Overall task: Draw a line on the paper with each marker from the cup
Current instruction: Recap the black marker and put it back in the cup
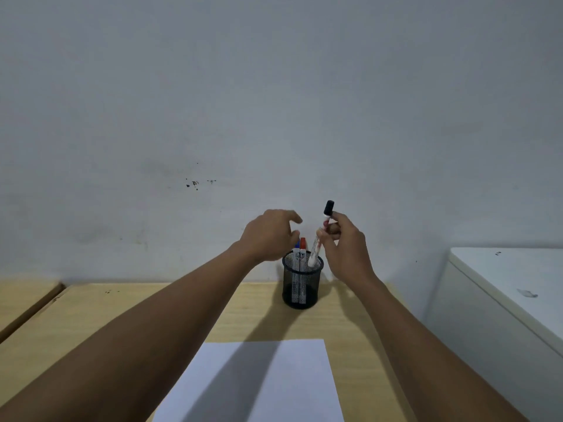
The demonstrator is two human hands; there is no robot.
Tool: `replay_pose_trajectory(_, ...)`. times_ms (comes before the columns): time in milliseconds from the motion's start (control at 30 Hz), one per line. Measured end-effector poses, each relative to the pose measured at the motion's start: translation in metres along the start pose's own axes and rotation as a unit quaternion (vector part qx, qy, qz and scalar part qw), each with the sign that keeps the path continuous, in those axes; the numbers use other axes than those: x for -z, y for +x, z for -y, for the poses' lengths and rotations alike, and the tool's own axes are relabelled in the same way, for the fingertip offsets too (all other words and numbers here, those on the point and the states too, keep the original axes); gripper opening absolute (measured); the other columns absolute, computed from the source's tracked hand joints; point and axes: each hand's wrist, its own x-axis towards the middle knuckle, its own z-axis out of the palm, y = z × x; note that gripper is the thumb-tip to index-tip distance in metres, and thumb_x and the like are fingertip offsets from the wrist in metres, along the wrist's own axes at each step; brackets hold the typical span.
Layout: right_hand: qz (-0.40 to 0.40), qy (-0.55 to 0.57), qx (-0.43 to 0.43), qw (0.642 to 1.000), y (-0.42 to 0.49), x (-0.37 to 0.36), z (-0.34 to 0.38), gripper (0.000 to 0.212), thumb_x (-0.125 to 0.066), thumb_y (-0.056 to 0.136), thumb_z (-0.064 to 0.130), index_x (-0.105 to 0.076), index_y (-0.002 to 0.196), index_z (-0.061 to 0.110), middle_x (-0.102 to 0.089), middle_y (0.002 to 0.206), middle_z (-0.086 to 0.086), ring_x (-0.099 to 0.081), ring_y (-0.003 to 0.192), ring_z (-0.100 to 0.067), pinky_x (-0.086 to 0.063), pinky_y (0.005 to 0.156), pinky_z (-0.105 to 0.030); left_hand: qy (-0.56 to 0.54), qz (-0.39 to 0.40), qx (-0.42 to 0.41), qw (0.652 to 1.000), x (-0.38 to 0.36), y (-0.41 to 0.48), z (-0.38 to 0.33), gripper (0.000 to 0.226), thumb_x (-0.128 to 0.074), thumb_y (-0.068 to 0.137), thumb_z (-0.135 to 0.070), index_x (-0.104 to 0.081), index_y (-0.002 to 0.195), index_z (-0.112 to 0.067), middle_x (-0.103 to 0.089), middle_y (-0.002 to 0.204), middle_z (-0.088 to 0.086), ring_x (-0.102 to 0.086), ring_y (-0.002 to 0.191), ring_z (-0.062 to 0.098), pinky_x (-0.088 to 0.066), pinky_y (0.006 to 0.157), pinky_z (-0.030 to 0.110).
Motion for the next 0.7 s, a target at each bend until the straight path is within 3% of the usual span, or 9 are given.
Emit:
replay_pose_trajectory(67,0.032,-0.010,-0.007,0.999,0.004,-0.006,-0.015,0.055,-0.059,0.099,0.009,-0.039,0.148,0.025,-0.065,0.098,0.001,-0.063,0.080,-0.004,-0.047,0.062,-0.010,0.020,0.038,0.003,0.999,-0.018,0.010,0.005,0.038,-0.055,0.094,-0.031,-0.056,0.132,-0.026,-0.069,0.114,0.003,-0.063,0.107,0.024,-0.053,0.088,0.043)
replay_pose_trajectory(133,0.063,-0.019,-0.008,0.998,0.007,-0.010,-0.027,0.068,-0.057,0.099,0.008,-0.027,0.153,0.034,-0.060,0.101,0.003,-0.064,0.079,-0.008,-0.046,0.058,-0.012,0.031,0.057,0.004,0.998,-0.031,0.018,0.009,0.040,-0.053,0.095,-0.030,-0.053,0.135,-0.026,-0.066,0.123,0.006,-0.061,0.112,0.026,-0.052,0.087,0.042)
replay_pose_trajectory(267,0.106,-0.054,-0.005,0.993,0.015,-0.017,-0.044,0.066,-0.061,0.095,0.006,-0.037,0.148,0.037,-0.058,0.098,0.006,-0.062,0.079,-0.018,-0.051,0.065,-0.014,0.029,0.064,0.004,0.998,-0.048,0.028,0.013,0.032,-0.054,0.094,-0.026,-0.061,0.125,-0.024,-0.066,0.122,0.008,-0.063,0.102,0.028,-0.055,0.079,0.041)
replay_pose_trajectory(333,0.112,-0.080,-0.003,0.990,0.018,-0.022,-0.052,0.066,-0.066,0.091,0.007,-0.042,0.142,0.041,-0.059,0.090,0.009,-0.063,0.083,-0.019,-0.054,0.085,-0.034,0.018,0.054,0.000,0.998,-0.054,0.031,0.015,0.026,-0.053,0.094,-0.024,-0.065,0.117,-0.022,-0.068,0.114,0.007,-0.065,0.094,0.026,-0.056,0.074,0.040)
replay_pose_trajectory(400,0.115,-0.105,0.000,0.988,0.020,-0.025,-0.057,0.066,-0.071,0.087,0.012,-0.043,0.137,0.044,-0.062,0.084,0.006,-0.063,0.085,-0.017,-0.050,0.093,-0.050,0.008,0.038,-0.002,0.999,-0.059,0.032,0.017,0.024,-0.053,0.095,-0.022,-0.068,0.113,-0.020,-0.069,0.109,0.006,-0.065,0.091,0.025,-0.055,0.071,0.038)
replay_pose_trajectory(600,0.133,-0.138,-0.001,0.981,0.022,-0.026,-0.060,0.060,-0.076,0.085,0.020,-0.050,0.138,0.036,-0.058,0.083,0.006,-0.056,0.085,-0.015,-0.038,0.088,-0.042,-0.016,-0.010,0.025,1.000,-0.068,0.037,0.021,0.019,-0.058,0.093,-0.025,-0.071,0.107,-0.022,-0.068,0.105,0.002,-0.064,0.091,0.025,-0.055,0.072,0.037)
replay_pose_trajectory(700,0.133,-0.166,0.011,0.977,0.024,-0.026,-0.060,0.043,-0.056,0.097,0.021,-0.055,0.138,0.036,-0.053,0.102,0.003,-0.052,0.097,-0.014,-0.033,0.089,-0.042,-0.030,-0.036,0.023,0.999,-0.070,0.038,0.022,0.015,-0.063,0.091,-0.027,-0.071,0.103,-0.022,-0.062,0.101,0.003,-0.062,0.091,0.024,-0.052,0.071,0.036)
